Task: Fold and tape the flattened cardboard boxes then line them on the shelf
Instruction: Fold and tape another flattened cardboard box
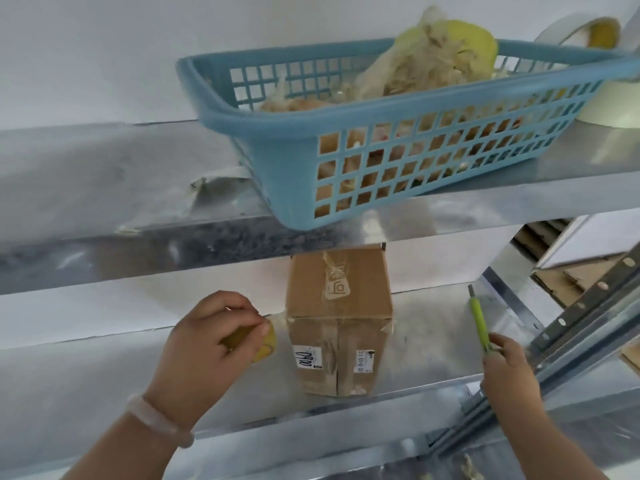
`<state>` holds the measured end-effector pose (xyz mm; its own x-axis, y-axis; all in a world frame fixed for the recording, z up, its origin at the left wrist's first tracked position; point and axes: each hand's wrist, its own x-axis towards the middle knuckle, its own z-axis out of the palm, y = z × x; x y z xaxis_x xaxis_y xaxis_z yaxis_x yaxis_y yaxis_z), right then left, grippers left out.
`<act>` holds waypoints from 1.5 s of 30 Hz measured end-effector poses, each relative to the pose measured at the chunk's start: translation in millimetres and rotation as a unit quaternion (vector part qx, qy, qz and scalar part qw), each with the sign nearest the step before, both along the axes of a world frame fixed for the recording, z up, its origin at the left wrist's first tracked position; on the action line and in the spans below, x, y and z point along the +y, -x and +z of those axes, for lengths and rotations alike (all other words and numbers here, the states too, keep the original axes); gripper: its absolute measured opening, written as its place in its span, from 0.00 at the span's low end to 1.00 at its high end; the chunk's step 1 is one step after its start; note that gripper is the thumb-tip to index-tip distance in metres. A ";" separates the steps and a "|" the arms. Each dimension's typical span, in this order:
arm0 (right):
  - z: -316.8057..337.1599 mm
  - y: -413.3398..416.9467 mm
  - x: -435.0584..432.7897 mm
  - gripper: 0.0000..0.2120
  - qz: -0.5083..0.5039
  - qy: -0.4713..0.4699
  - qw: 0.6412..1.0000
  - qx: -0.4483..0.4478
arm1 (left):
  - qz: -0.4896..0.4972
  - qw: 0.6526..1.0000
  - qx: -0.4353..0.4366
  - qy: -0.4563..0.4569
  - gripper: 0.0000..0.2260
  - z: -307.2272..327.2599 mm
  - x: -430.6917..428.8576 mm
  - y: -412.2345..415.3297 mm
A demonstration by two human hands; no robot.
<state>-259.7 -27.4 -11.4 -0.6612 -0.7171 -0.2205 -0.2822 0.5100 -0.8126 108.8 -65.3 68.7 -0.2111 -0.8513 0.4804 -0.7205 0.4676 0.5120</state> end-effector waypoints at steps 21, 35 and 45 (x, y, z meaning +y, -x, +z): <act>96.0 -250.8 80.3 0.32 0.239 0.030 0.902 0.357 | -0.162 0.982 0.075 0.055 0.12 -0.3 -14.6 -16.1; 100.7 -252.1 79.5 0.25 0.249 0.043 0.938 0.238 | -0.146 0.985 0.073 0.063 0.13 4.0 -14.8 -17.3; 92.5 -254.5 69.3 0.28 0.259 0.031 0.925 0.277 | -0.153 0.984 0.021 0.088 0.09 1.9 -12.8 -16.5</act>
